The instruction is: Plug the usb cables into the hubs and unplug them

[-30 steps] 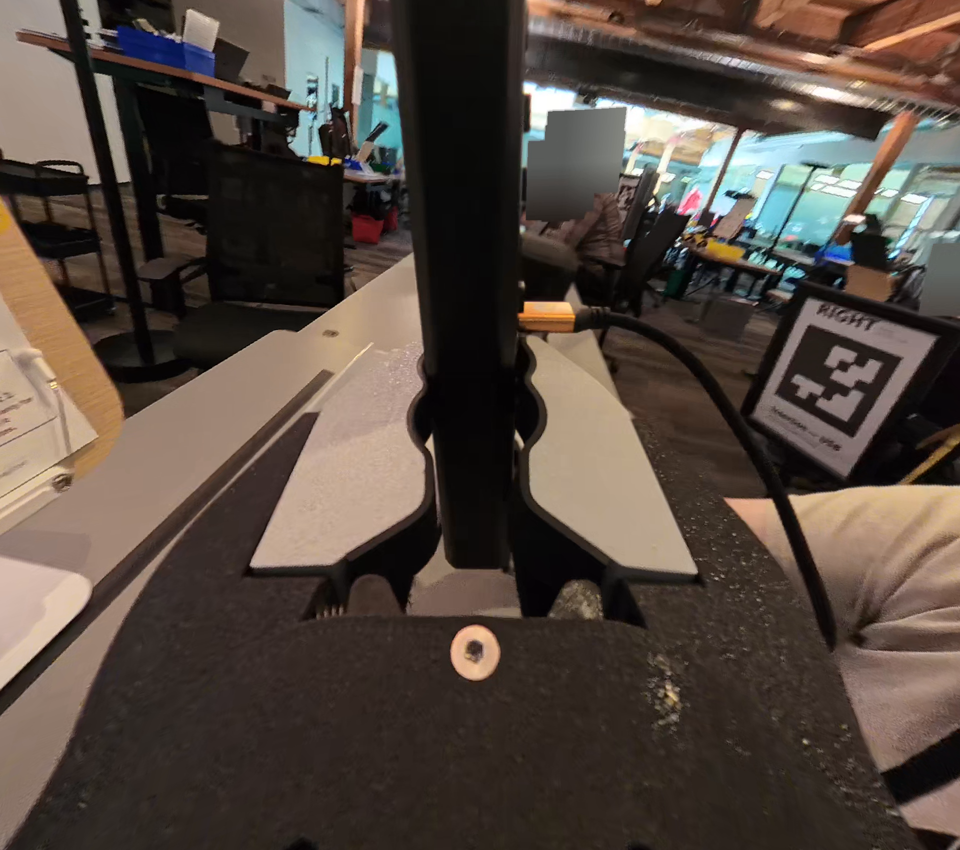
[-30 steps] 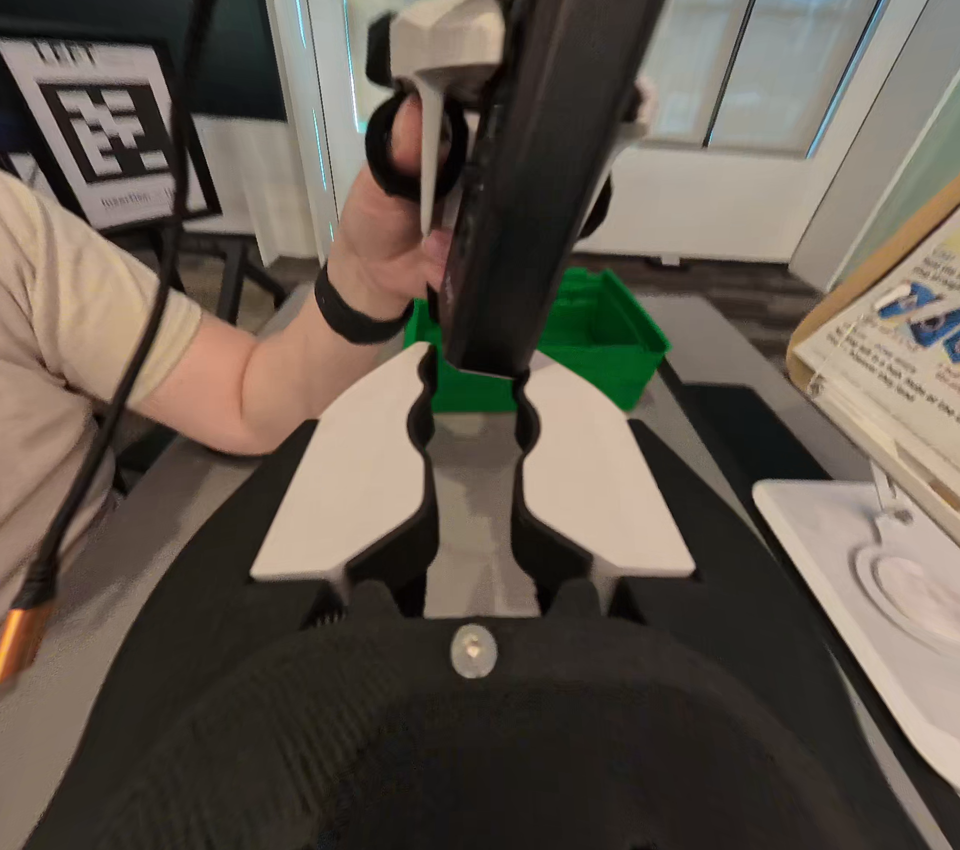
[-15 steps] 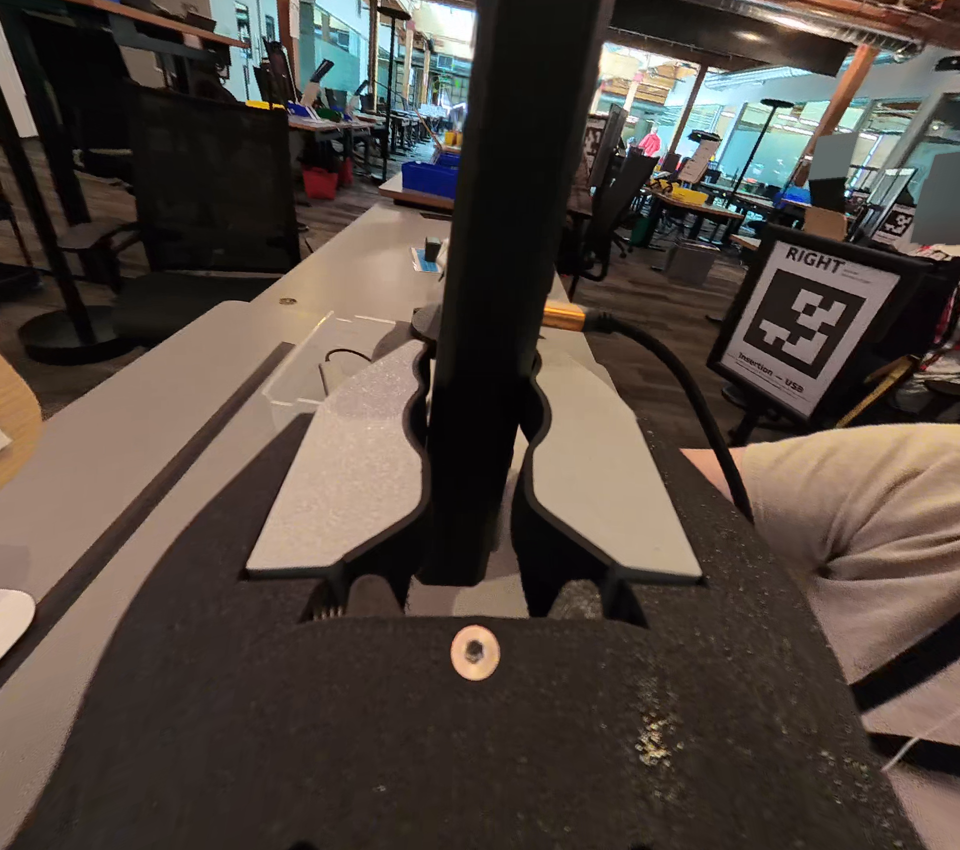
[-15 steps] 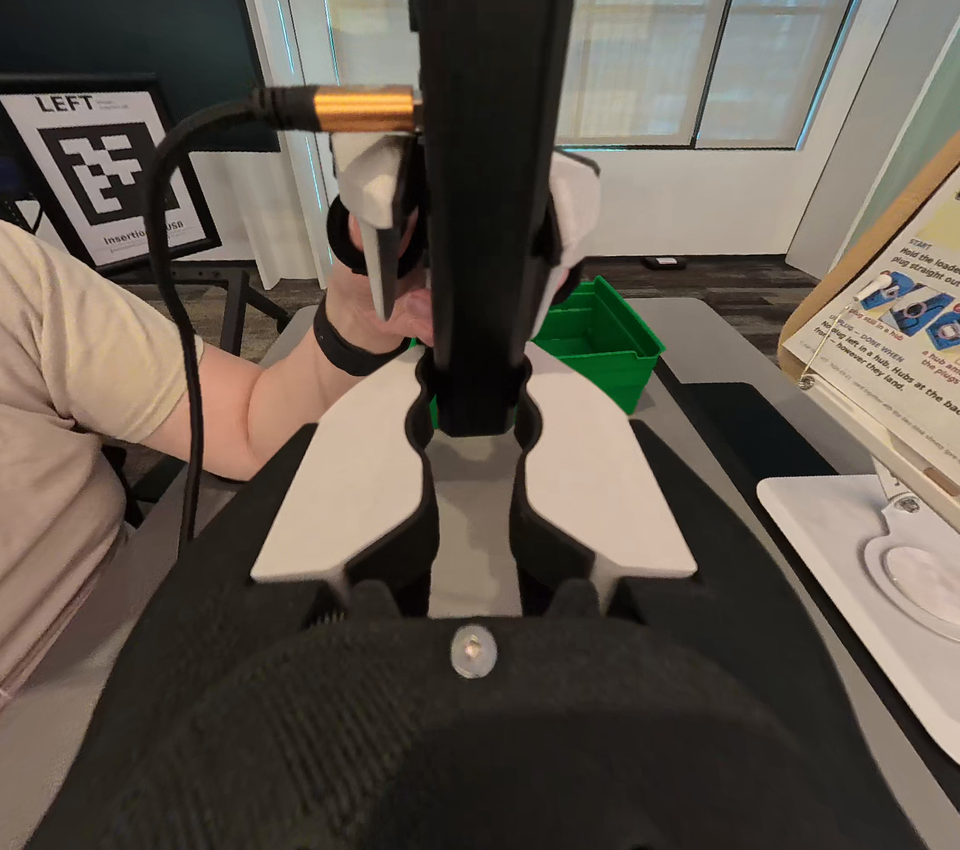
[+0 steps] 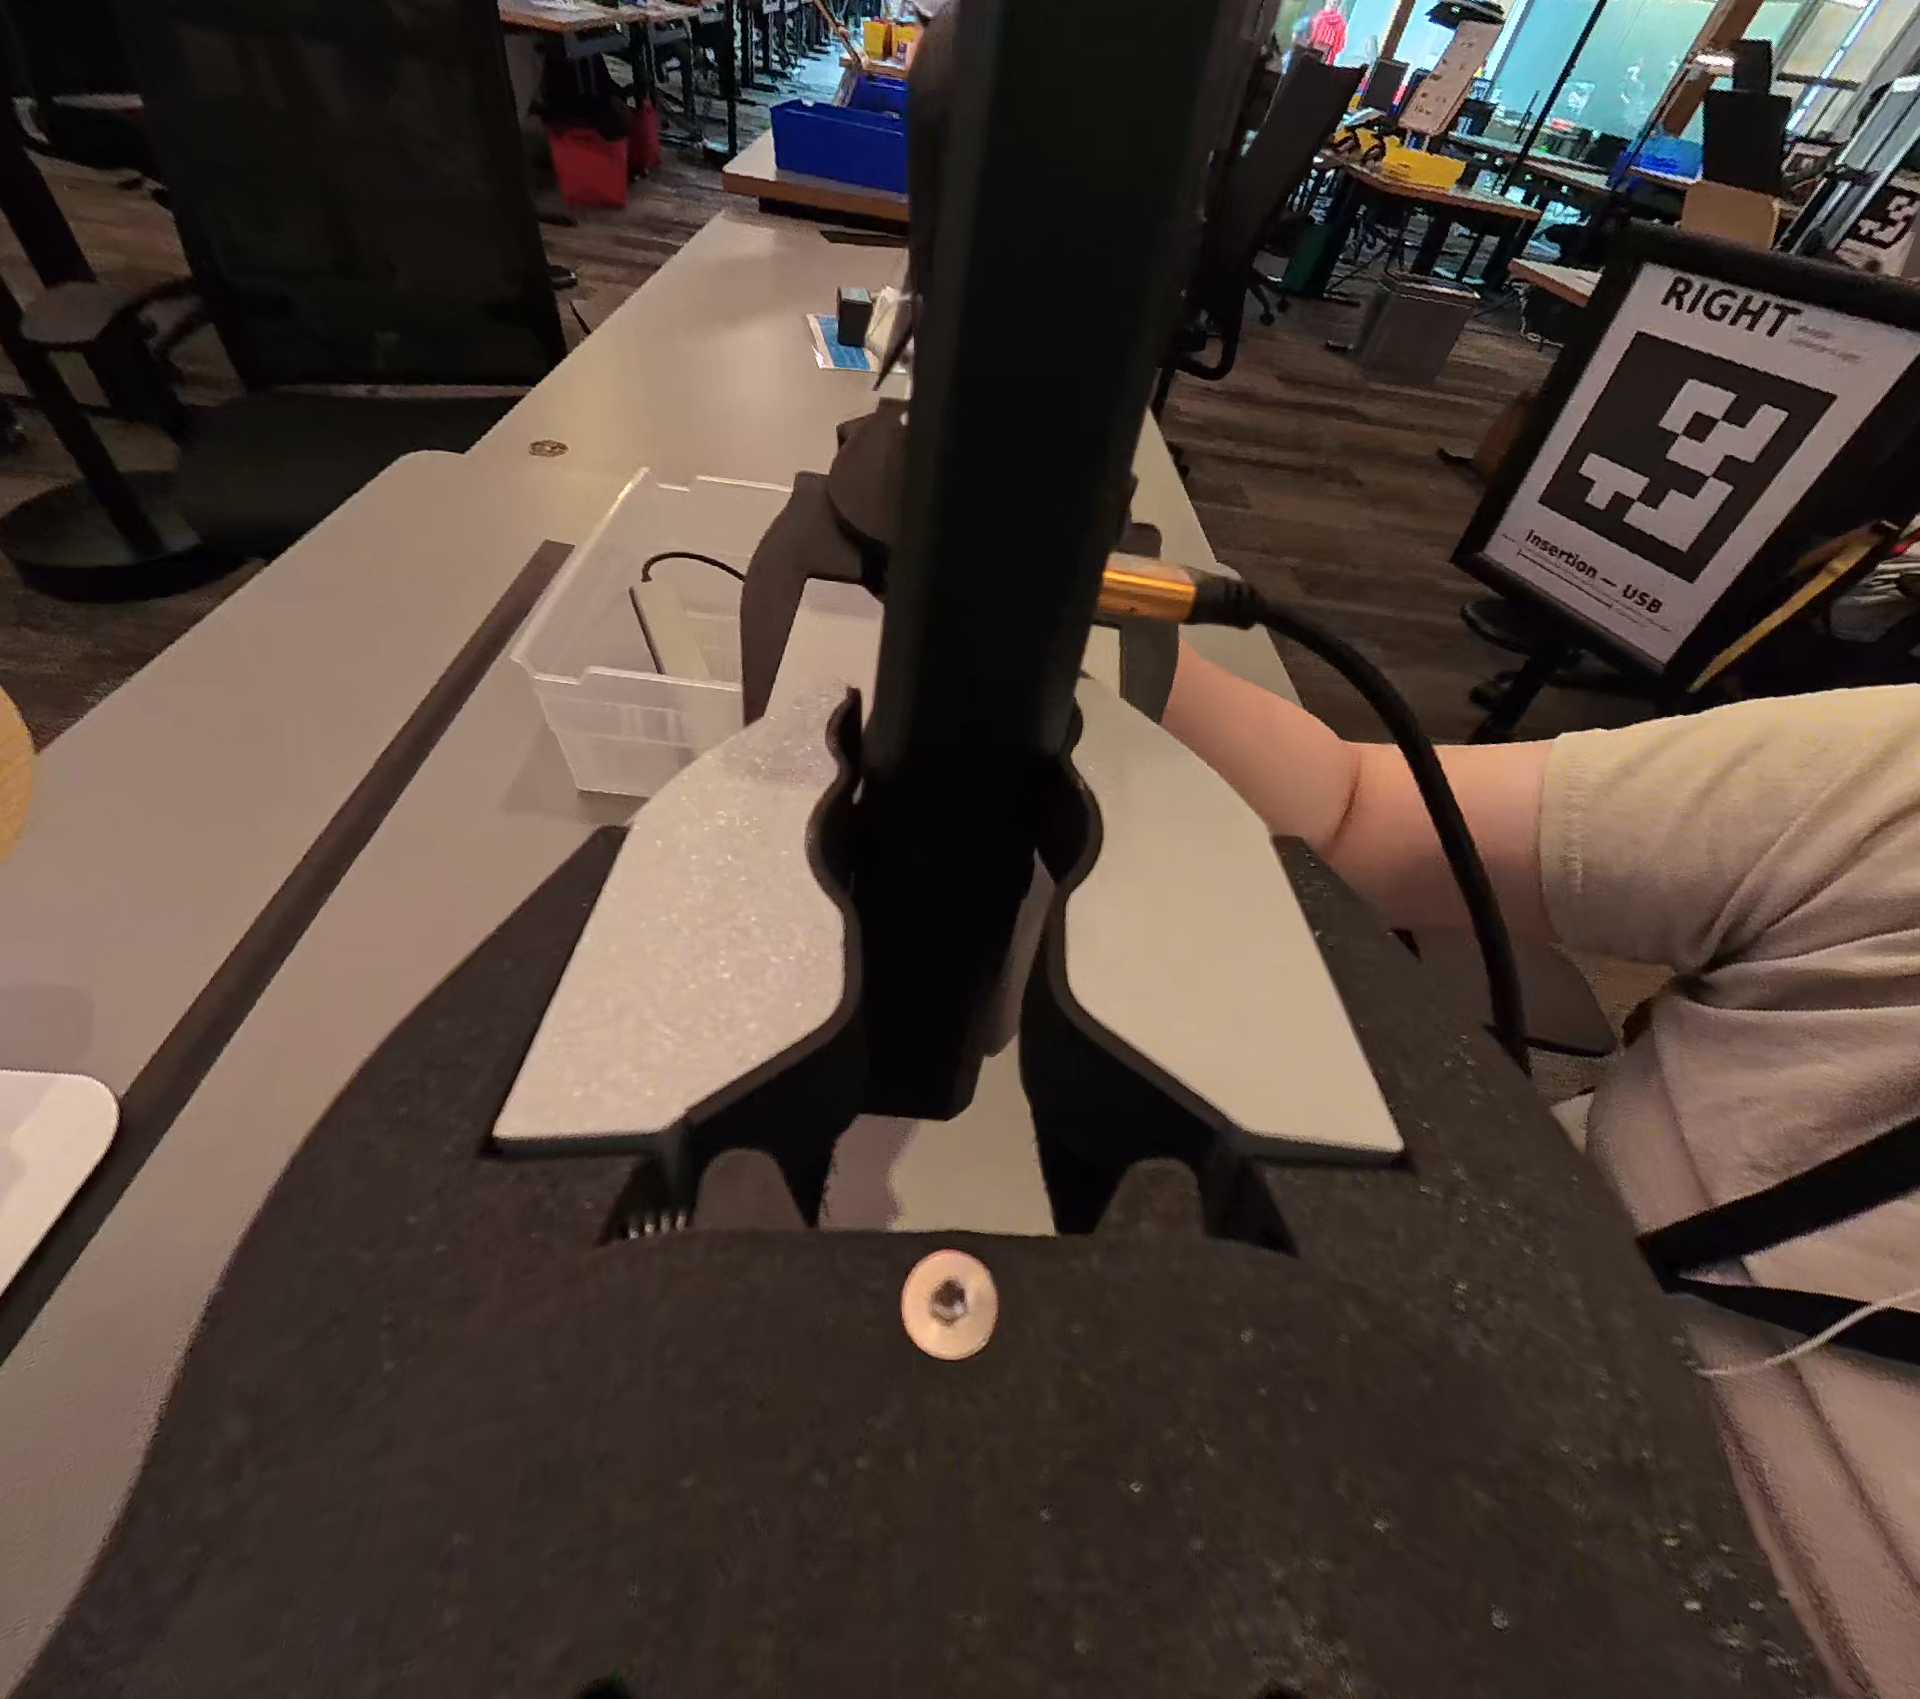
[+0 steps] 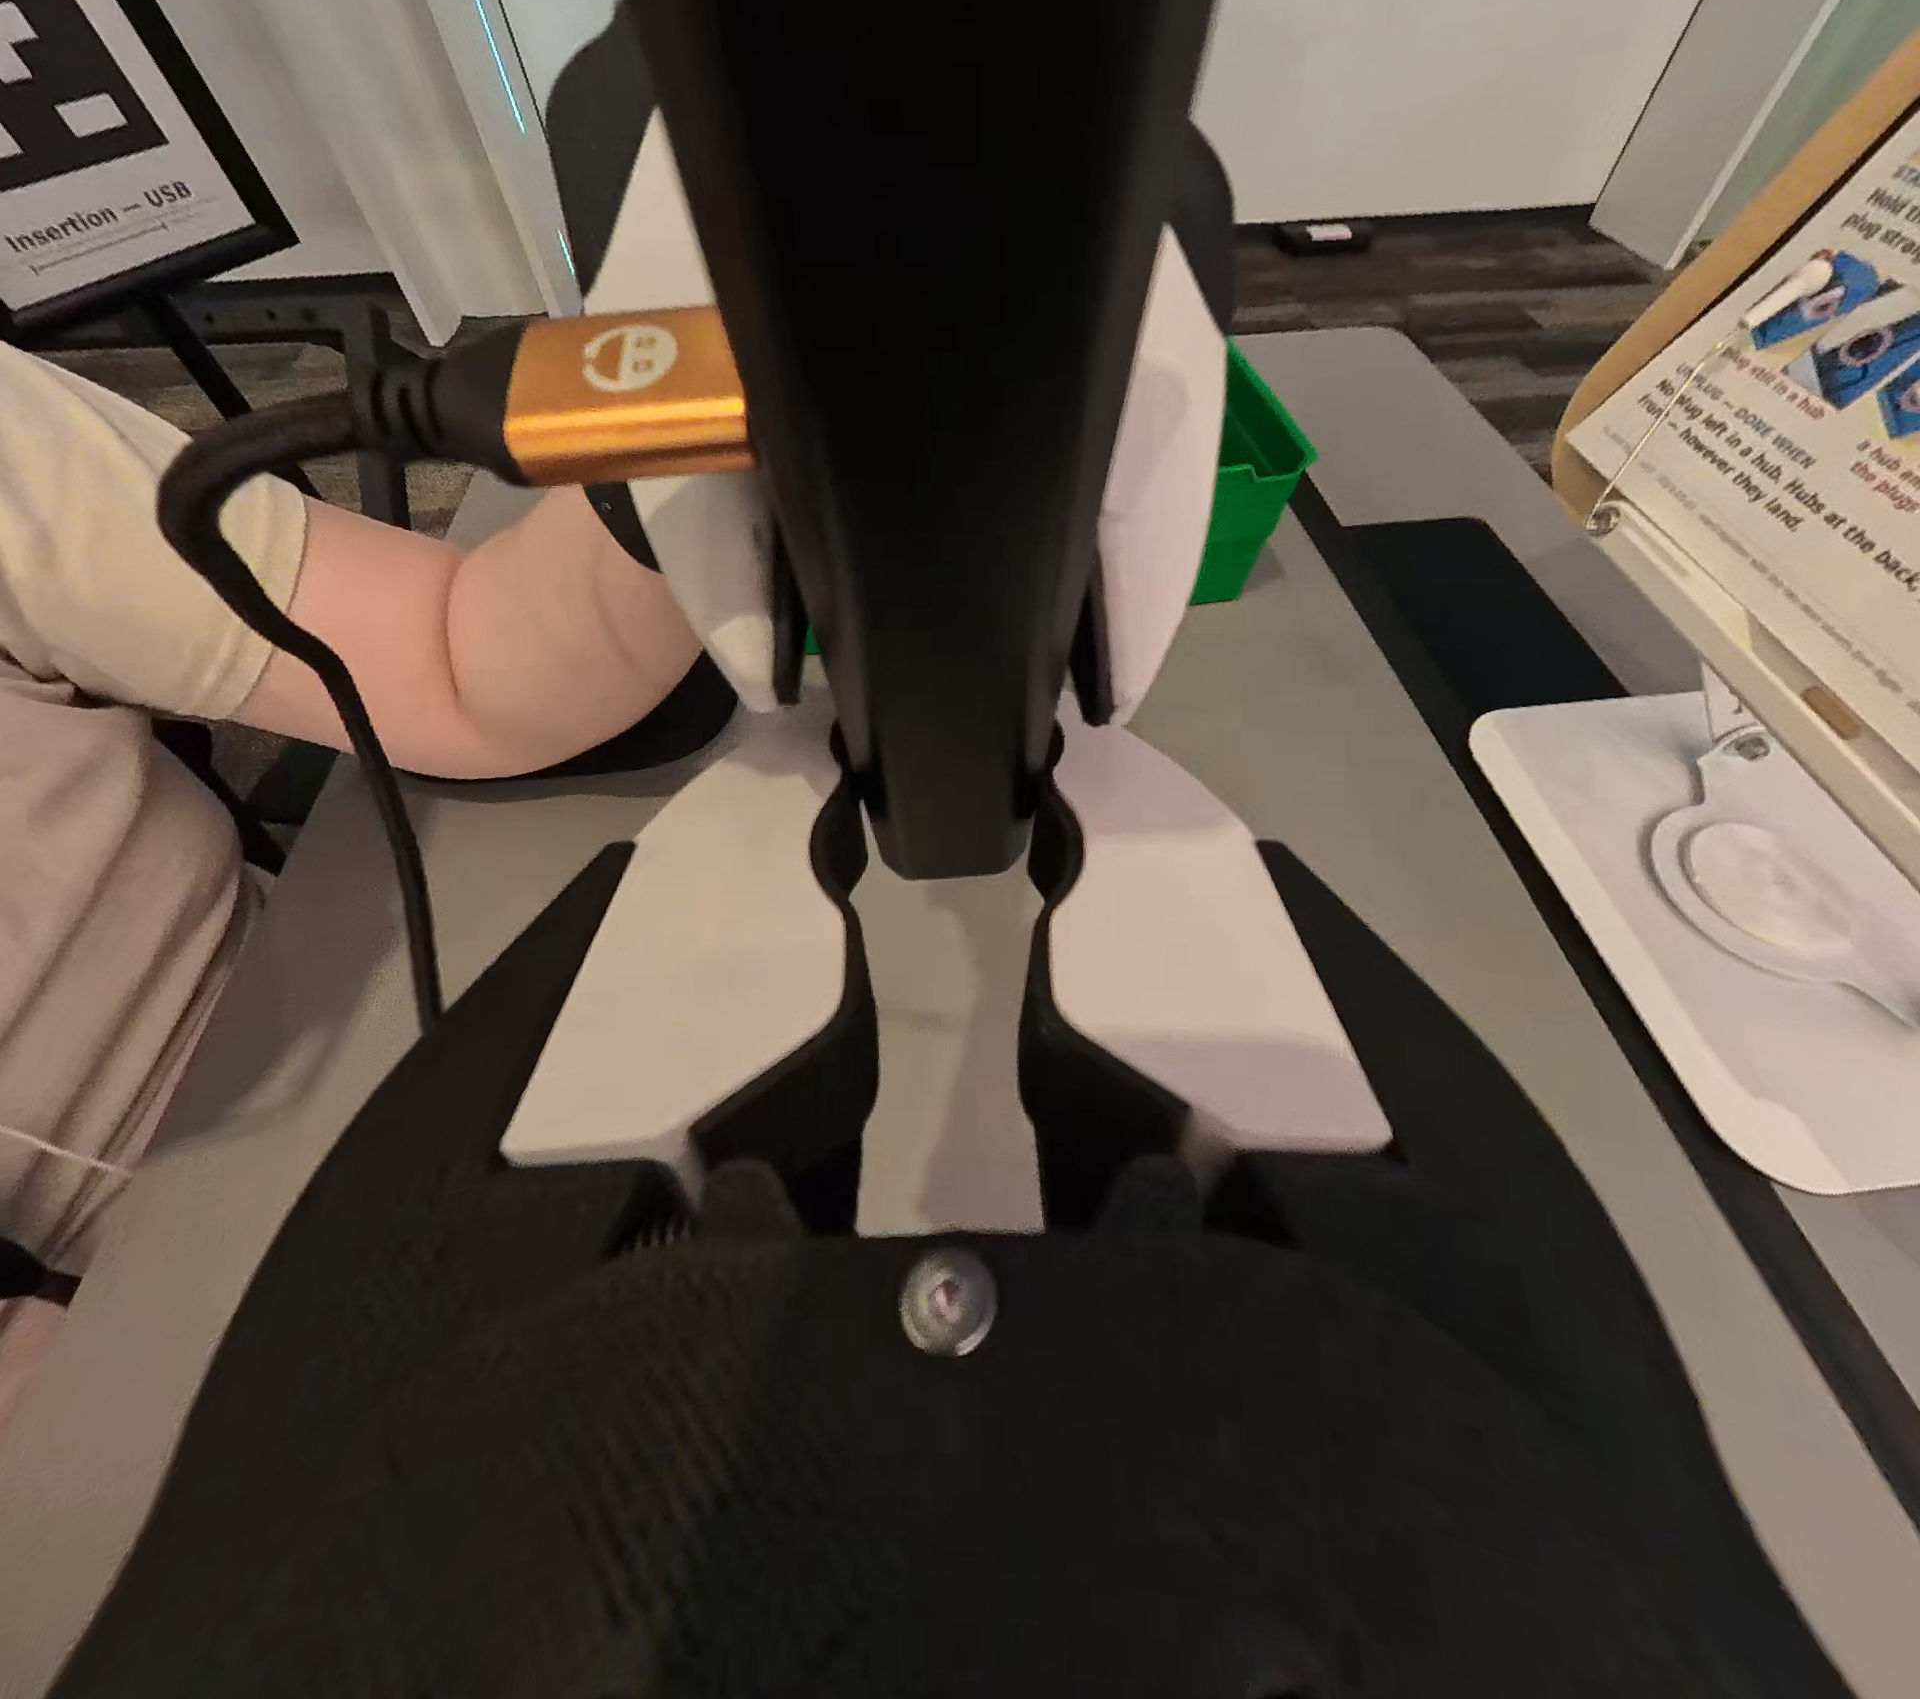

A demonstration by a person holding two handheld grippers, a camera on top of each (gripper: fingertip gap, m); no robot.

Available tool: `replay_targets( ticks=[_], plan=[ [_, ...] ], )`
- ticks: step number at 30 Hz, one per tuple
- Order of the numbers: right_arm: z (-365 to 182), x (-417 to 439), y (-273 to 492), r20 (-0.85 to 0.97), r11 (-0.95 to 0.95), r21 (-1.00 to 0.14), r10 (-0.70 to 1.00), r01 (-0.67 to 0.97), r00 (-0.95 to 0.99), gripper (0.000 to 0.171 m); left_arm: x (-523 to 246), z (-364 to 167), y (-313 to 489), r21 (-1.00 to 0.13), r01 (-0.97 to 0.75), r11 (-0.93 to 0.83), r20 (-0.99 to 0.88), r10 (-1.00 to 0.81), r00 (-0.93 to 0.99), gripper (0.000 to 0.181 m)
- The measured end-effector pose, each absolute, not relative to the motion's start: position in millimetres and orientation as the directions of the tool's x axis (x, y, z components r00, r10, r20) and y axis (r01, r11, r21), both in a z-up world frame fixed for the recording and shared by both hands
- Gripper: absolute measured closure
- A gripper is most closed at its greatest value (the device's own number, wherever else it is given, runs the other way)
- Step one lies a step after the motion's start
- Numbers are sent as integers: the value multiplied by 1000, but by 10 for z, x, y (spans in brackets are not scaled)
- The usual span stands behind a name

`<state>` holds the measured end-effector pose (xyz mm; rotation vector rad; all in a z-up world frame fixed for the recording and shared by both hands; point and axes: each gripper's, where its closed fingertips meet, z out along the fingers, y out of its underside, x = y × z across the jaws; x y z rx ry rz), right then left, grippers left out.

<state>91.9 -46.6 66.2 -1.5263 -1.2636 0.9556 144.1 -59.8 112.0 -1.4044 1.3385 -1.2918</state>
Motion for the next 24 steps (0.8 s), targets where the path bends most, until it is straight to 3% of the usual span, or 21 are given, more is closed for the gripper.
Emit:
replay_targets(
  ticks=[6,8,13,19,24],
  plan=[
    [737,962,-452,-62,-109,-965,979,239,196,141,1477,1207,-555,-986,-109,-128,135,-989,-61,150],
    [793,1043,-402,-62,-115,-969,970,218,235,127,1458,1171,-455,-988,-123,-94,95,-996,4,151],
    [1124,1281,-261,-37,-62,-996,936,58,351,121,1438,1188,-331,-992,-84,-92,86,-994,67,151],
    [1193,1287,-528,94,66,-991,961,117,259,107,1446,1196,-397,-990,-80,-117,116,-993,16,151],
    [1401,1494,-695,71,70,-997,977,15,200,107,1484,1220,-504,-985,-64,-158,162,-985,-56,151]
  ],
)
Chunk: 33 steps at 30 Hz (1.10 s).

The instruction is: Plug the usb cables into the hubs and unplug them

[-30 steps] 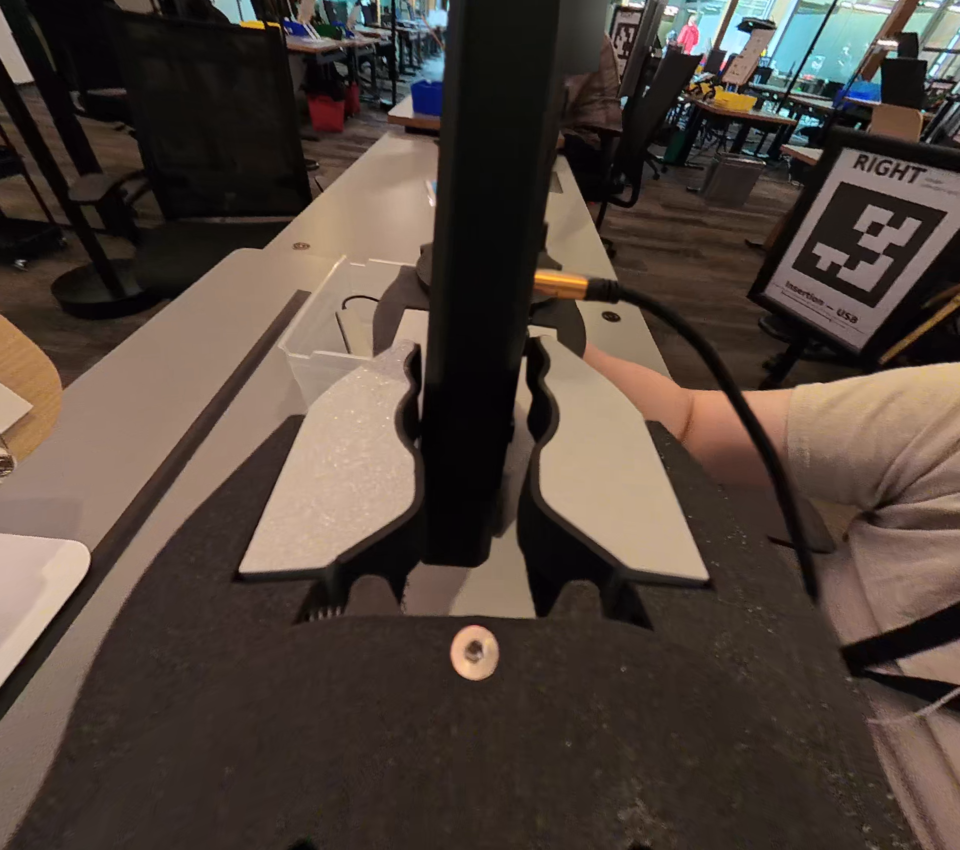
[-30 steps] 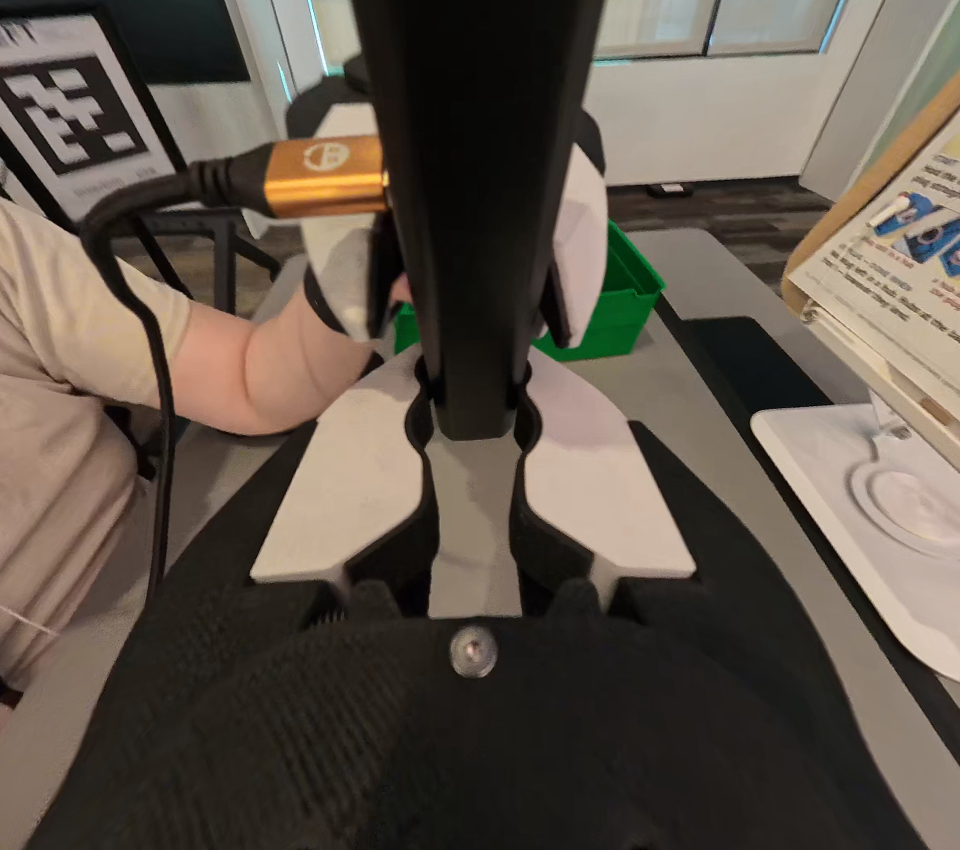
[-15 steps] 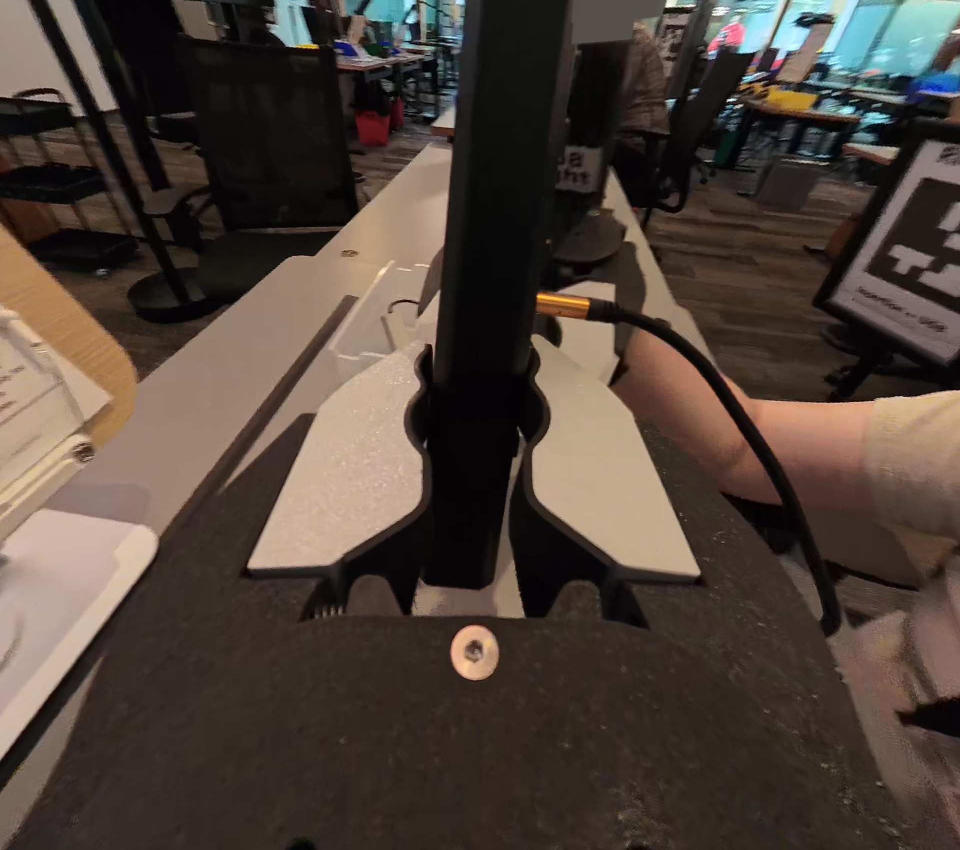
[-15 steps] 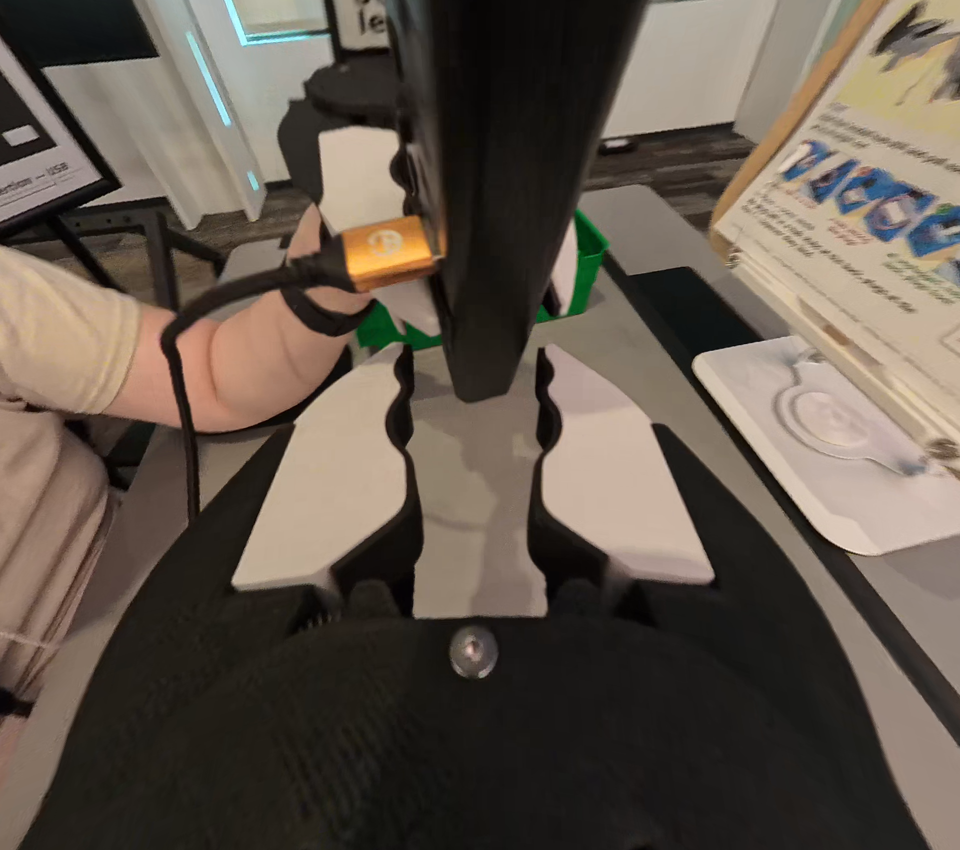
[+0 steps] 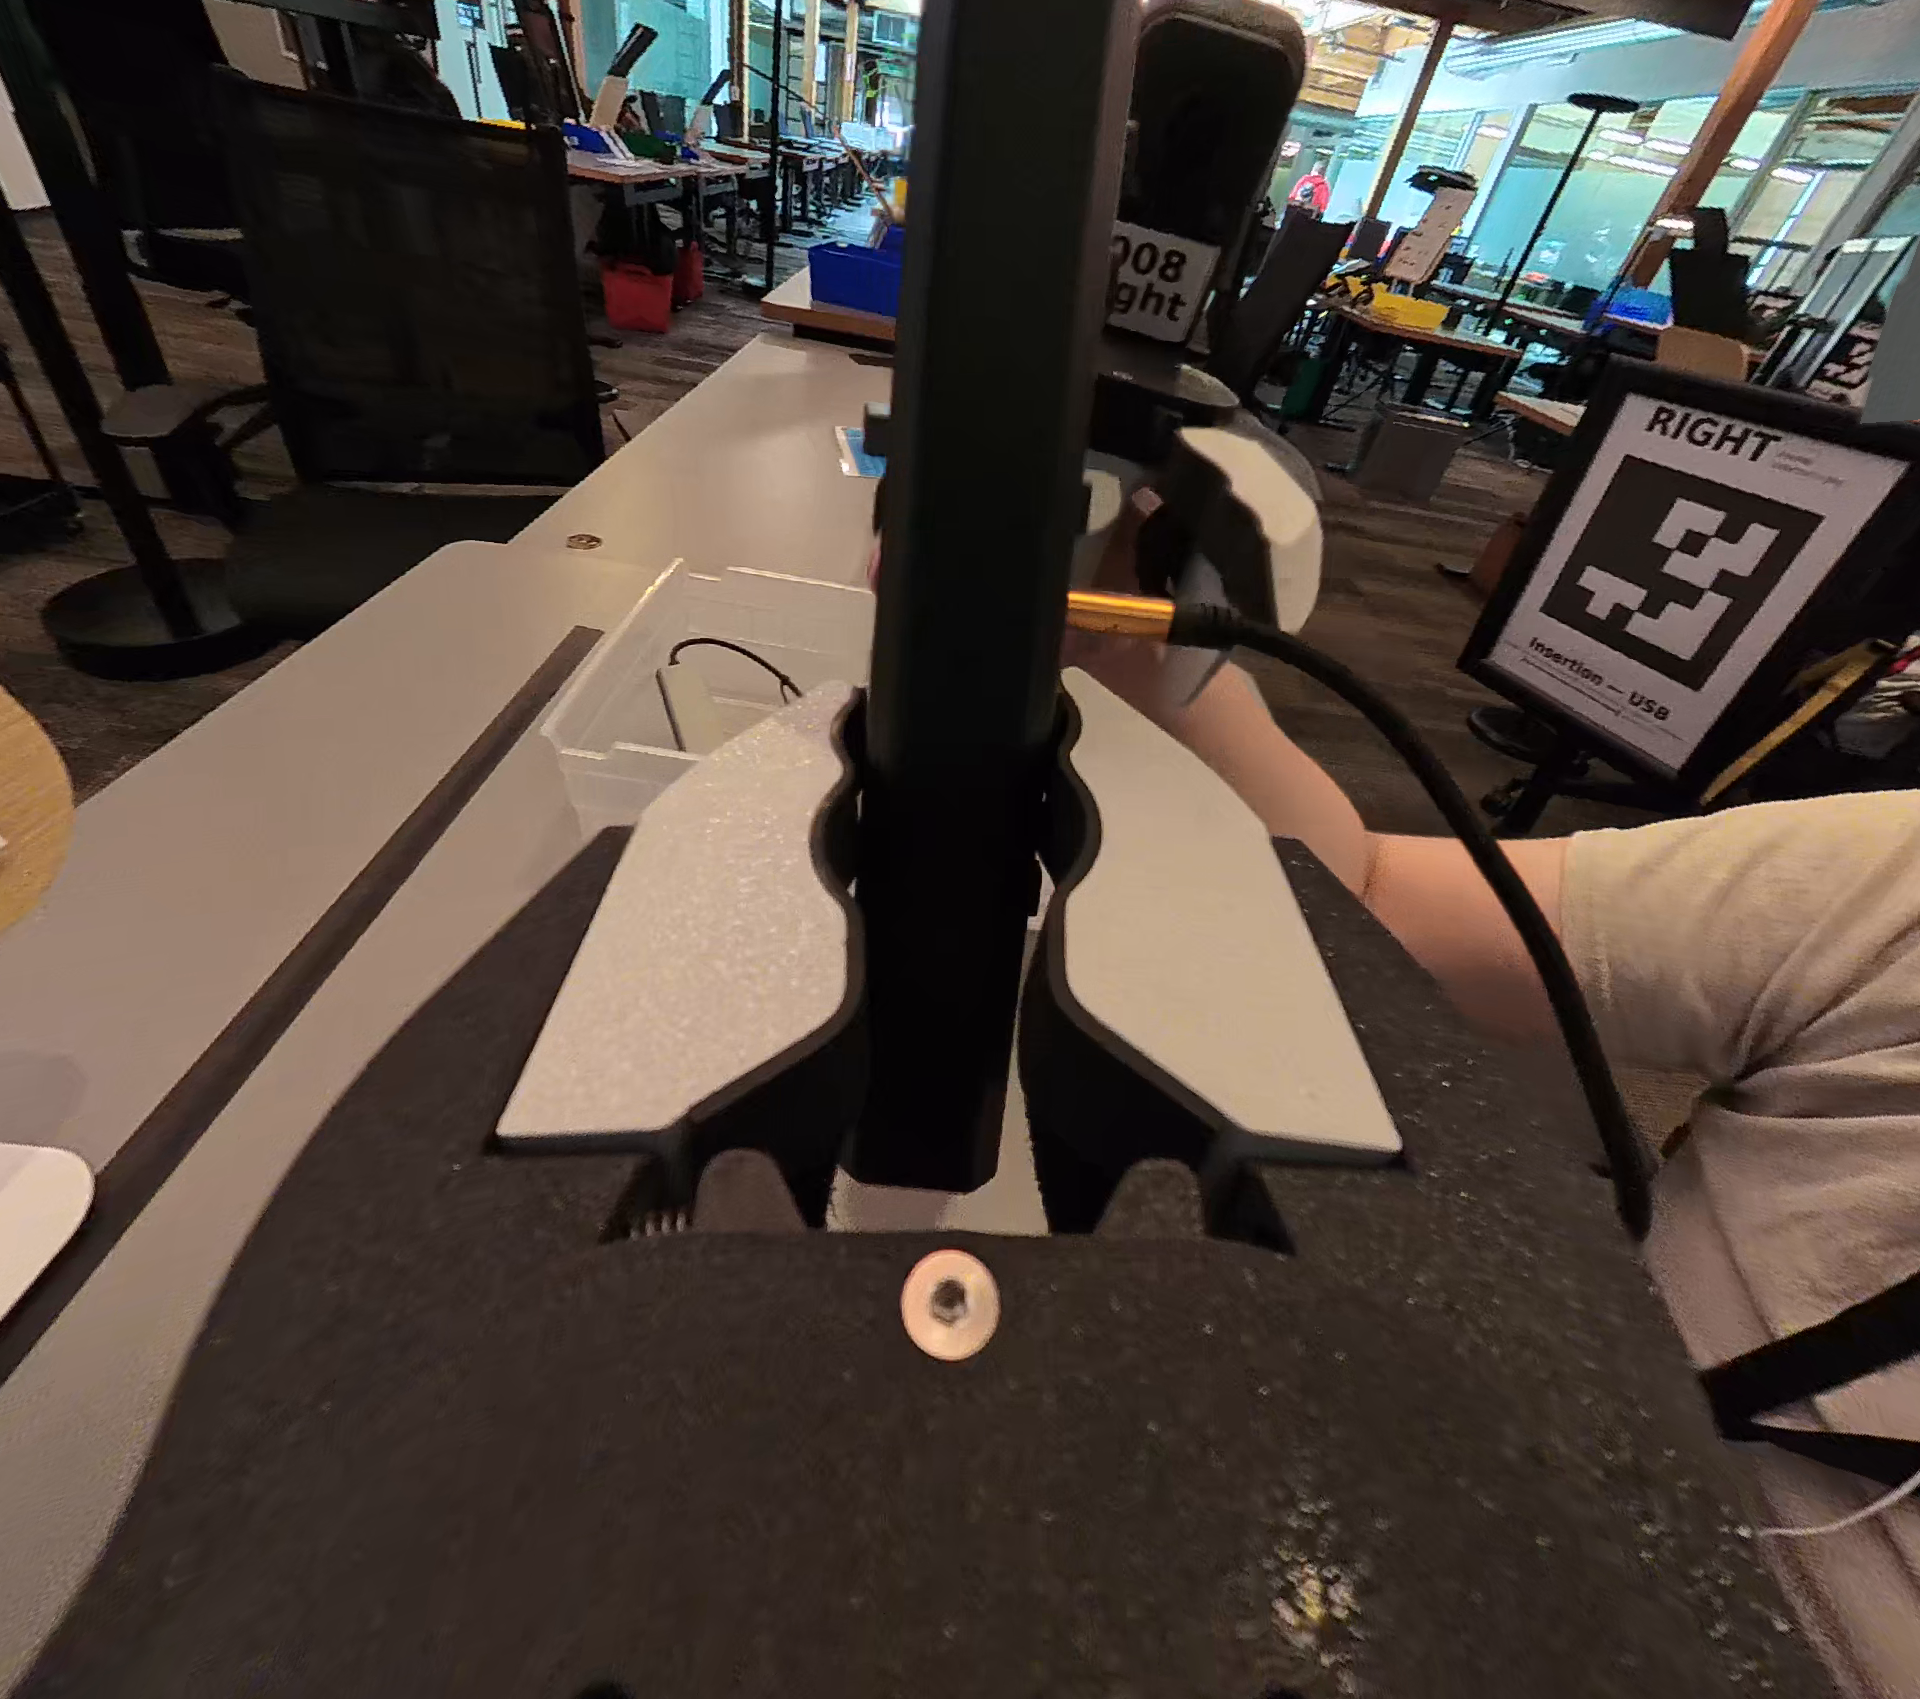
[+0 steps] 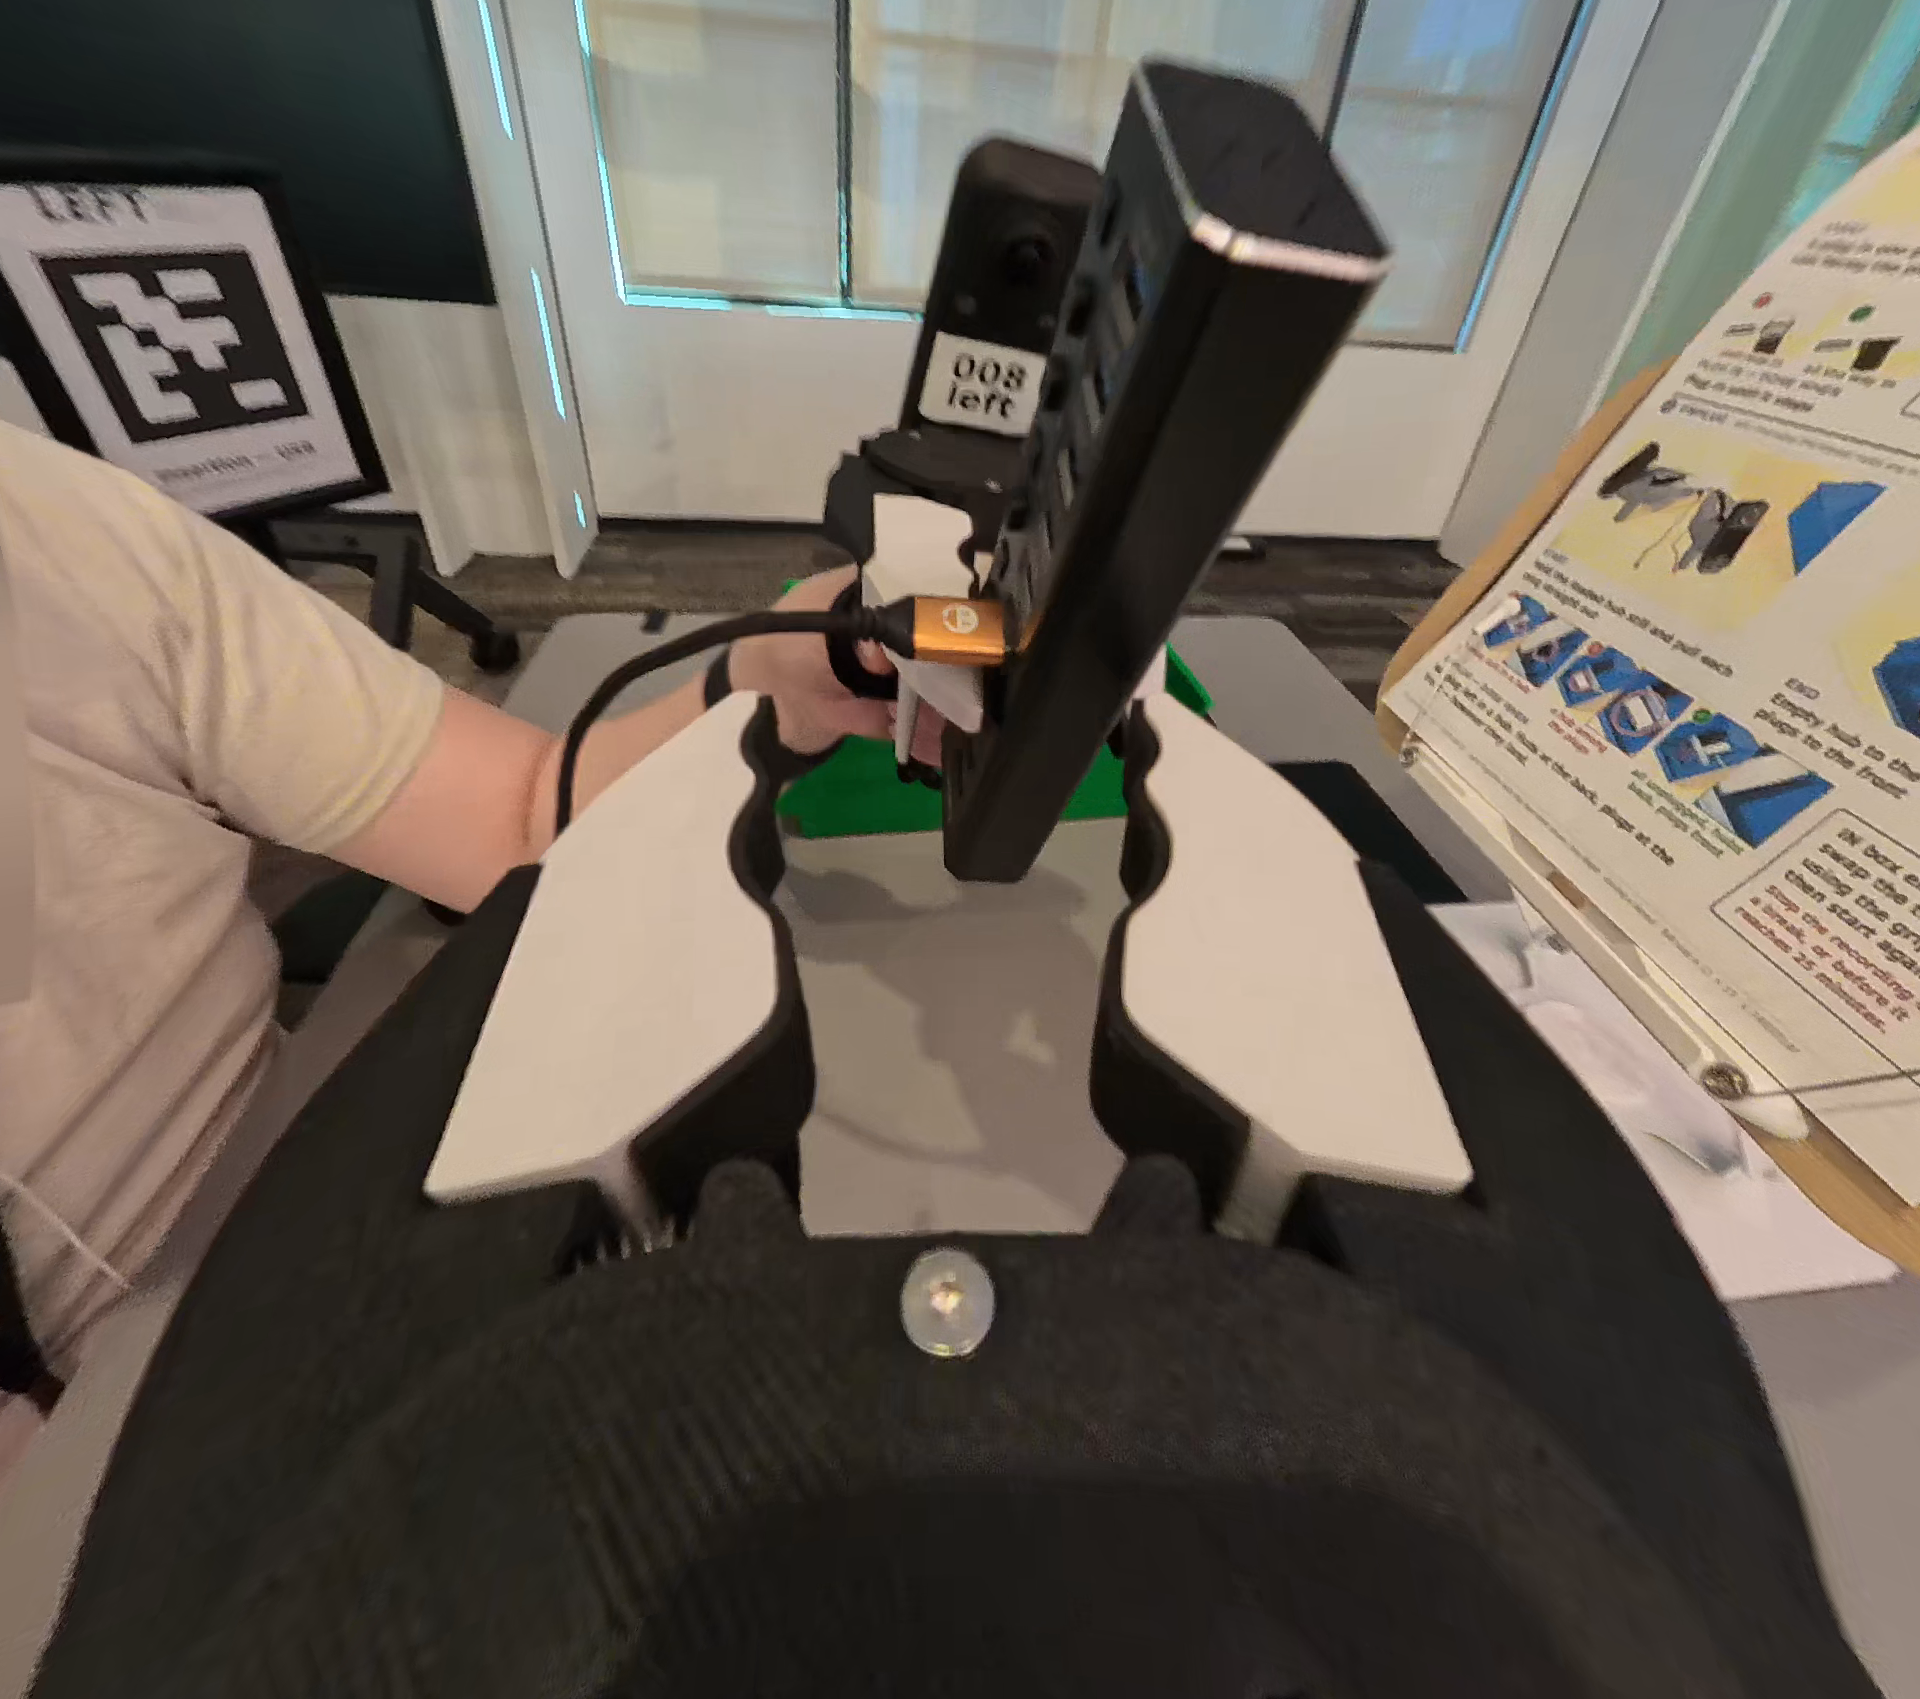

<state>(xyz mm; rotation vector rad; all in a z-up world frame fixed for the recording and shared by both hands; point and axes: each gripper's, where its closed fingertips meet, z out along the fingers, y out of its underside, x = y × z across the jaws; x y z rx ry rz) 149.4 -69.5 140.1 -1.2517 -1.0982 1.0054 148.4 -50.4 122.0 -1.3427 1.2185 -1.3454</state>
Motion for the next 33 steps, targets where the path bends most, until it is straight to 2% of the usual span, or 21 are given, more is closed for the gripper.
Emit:
replay_targets(
  ticks=[6,7,9,11,20,24,33],
  plan=[
    [1708,1588,-597,-136,-87,-974,963,-208,232,107,1619,1140,-626,-977,-94,-190,200,-972,-119,151],
    [1700,1563,-564,-153,-101,-972,958,-213,244,114,1650,1112,-638,-976,-105,-188,201,-972,-121,151],
    [1717,1547,-505,-162,-94,-964,948,-247,272,142,1702,1066,-666,-975,-118,-188,203,-970,-133,151],
    [1748,1559,-483,-155,-74,-957,947,-281,280,144,1713,1102,-695,-966,-91,-242,254,-951,-173,151],
    [1595,1438,-528,-100,-63,-988,957,-140,272,144,1807,890,-811,-967,-202,-156,196,-960,-200,145],
    [1520,1373,-562,-65,-47,-996,963,-75,261,144,1843,775,-833,-958,-257,-127,182,-963,-201,150],
    [1524,1381,-583,-47,-30,-997,967,-69,249,144,1862,714,-824,-952,-293,-93,148,-974,-174,149]
  ],
)
